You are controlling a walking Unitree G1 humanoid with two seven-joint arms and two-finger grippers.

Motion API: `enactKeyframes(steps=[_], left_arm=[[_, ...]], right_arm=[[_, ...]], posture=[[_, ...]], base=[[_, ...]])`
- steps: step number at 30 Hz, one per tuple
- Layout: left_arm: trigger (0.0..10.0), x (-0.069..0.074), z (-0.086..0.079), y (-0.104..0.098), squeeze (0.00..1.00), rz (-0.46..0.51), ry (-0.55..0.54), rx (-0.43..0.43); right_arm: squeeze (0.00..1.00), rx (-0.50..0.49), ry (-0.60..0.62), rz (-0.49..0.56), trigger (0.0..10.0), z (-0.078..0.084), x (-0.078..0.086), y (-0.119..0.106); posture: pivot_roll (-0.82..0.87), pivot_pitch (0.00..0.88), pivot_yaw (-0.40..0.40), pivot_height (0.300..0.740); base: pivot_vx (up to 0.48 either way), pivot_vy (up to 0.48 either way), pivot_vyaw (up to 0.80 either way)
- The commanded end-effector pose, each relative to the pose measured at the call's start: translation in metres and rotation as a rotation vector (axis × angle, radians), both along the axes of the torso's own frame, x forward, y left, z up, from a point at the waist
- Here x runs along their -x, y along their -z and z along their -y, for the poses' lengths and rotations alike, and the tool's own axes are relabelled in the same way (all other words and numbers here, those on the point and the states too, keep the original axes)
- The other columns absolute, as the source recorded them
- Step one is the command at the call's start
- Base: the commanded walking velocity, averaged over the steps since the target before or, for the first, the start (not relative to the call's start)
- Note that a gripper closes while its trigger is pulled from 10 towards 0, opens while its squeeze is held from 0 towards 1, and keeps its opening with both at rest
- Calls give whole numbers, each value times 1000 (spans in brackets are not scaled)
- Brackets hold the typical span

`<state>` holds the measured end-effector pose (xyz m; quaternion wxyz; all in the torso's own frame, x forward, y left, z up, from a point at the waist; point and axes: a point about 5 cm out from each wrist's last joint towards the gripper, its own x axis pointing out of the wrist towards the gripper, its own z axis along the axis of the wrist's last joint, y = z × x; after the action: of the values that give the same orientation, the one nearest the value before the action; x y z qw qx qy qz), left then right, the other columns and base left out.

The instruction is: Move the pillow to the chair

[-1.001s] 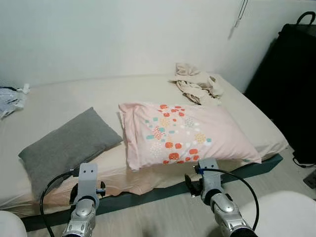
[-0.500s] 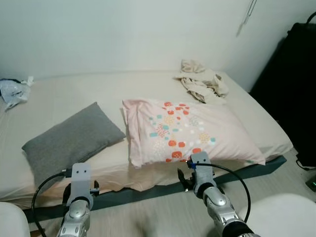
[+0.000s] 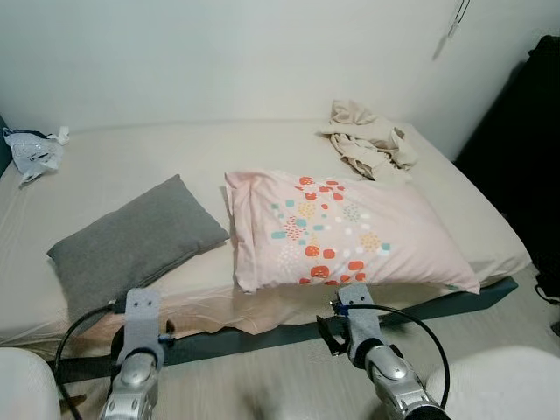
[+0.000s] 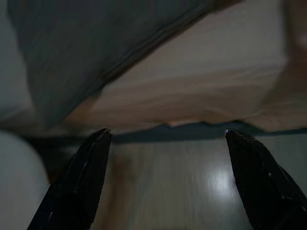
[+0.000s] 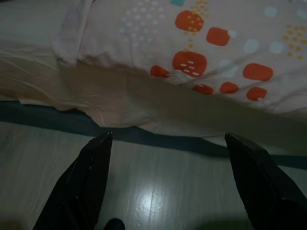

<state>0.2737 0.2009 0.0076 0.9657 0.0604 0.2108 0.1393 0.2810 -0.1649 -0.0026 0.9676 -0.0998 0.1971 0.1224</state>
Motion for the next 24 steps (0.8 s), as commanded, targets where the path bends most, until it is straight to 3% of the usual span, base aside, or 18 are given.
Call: enactKeyframes(steps=[1, 6, 8, 13, 15, 18, 22, 24], left_arm=[[10000, 4, 1, 6, 0, -30, 6, -7], [10000, 5, 0, 5, 0, -29, 8, -5], [10000, 10, -3, 8, 0, -32, 4, -11], [10000, 12, -5, 10, 0, -24, -7, -12], [10000, 23, -12, 19, 0, -36, -47, 20], [10000, 48, -22, 39, 0, -108, -34, -22], [10000, 57, -25, 43, 0, -115, -20, -14], [10000, 60, -29, 43, 0, -102, -60, 9]], right_arm=[[0, 7, -3, -5, 10000, -1, 0, 0], [0, 15, -51, -2, 10000, -14, -2, 0], [0, -24, -55, 17, 10000, -20, -1, -1], [0, -35, -31, 12, 10000, -19, 1, 1], [0, -41, -1, 0, 10000, -21, 5, 6], [0, -4, -4, -136, 10000, -21, 26, 29], [0, -24, 10, -133, 10000, -17, 33, 33], [0, -80, 86, -130, 10000, -10, 34, 33]], posture=[[56, 84, -93, 740], [48, 59, -80, 740], [50, 48, -76, 740], [56, 53, -79, 740], [44, 46, -72, 740], [28, 42, -65, 740], [27, 50, -66, 740], [42, 61, -74, 740]], base=[[0, 0, 0], [0, 0, 0], [0, 0, 0], [0, 0, 0], [0, 0, 0], [0, 0, 0], [0, 0, 0], [0, 0, 0]])
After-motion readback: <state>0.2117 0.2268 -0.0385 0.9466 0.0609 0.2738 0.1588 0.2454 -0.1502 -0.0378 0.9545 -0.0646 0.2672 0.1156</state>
